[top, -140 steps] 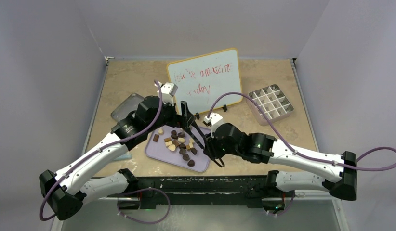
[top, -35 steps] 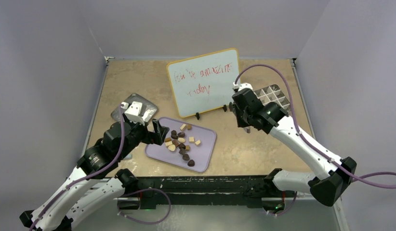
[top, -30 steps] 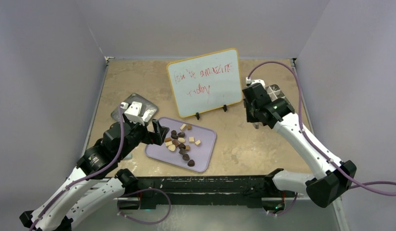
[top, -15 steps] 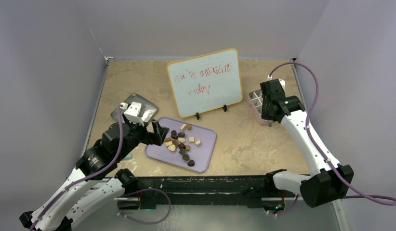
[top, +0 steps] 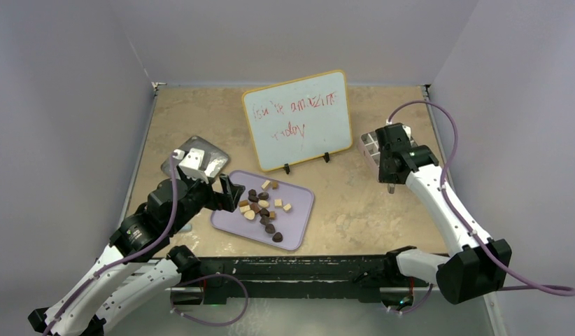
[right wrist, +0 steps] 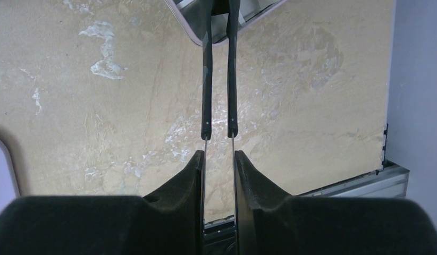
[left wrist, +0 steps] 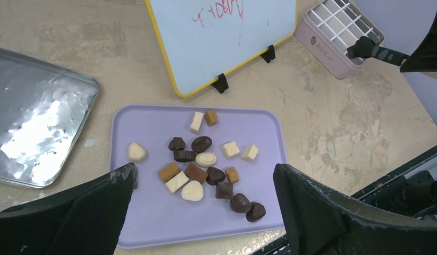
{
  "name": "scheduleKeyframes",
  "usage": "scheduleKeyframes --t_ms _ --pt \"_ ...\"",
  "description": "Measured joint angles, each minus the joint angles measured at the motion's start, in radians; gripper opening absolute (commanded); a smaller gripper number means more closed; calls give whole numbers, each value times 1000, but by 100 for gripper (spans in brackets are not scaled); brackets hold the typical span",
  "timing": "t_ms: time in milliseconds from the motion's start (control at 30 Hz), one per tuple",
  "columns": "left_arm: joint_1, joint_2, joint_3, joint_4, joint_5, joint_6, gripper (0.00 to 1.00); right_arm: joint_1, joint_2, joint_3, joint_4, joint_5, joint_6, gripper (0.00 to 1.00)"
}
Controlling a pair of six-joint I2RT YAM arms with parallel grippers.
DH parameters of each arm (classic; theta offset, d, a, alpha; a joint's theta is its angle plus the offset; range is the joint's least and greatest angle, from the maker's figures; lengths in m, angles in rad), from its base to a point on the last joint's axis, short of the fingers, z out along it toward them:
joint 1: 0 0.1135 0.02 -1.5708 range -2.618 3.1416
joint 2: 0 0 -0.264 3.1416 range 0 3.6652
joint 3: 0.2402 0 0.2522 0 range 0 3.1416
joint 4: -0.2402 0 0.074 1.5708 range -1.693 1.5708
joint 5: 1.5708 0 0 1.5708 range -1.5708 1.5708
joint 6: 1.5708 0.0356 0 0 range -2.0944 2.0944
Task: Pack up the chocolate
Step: Place the fake chocolate in the packing box.
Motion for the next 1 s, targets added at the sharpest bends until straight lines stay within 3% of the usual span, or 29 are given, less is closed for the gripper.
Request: scheduleKeyframes --t_ms 500,867,1000 --pt "0 0 0 0 -8 0 100 -2 -60 -10 -26 -26 9 36" --pt "0 16 0 0 -8 0 100 -2 -68 32 -48 -27 5 34" --pt "0 16 -1 0 -8 0 100 -2 -84 36 -33 -97 -12 33"
